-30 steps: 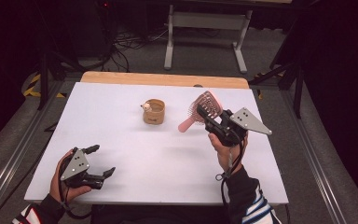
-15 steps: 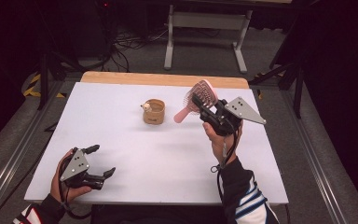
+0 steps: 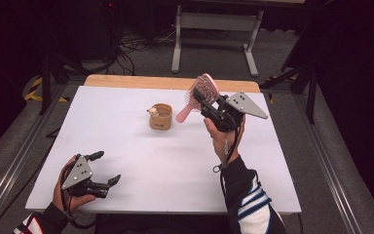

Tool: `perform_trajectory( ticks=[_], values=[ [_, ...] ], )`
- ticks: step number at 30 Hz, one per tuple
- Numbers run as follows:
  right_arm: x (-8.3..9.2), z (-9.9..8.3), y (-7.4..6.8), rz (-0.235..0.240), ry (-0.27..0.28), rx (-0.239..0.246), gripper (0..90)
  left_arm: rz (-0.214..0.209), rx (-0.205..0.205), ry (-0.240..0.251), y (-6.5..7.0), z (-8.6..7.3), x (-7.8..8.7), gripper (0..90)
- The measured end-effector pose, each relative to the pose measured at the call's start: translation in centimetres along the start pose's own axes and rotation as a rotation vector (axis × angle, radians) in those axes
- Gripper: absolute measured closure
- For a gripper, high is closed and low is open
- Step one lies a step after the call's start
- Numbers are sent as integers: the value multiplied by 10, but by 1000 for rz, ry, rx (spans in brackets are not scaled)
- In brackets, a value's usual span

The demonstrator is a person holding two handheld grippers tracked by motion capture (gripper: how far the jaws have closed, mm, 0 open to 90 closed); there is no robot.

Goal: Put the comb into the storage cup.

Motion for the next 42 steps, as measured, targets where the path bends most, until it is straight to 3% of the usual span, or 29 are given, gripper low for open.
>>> perform_trajectory(
  ticks=[19,34,42],
  values=[
    [-33,-1,-6,-4,3,-16,633,-11,4,4,1,1,0,67],
    [-59,-19,-11,-19,-6,-29,633,-25,-2,10,2,3,0,69],
    [-66,-31,-4,-26,-15,-75,633,-30,-4,7,3,2,0,69]
  ],
)
Point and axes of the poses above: each handheld gripper's, and its own axes: x roughly backward along the jaws, z roughly out of its top, y roughly to its right, the point moved 9 cm from there along -x, roughly forward along the jaws, and after that the axes turned 7 degrees about -x, right-handed, at the moved point
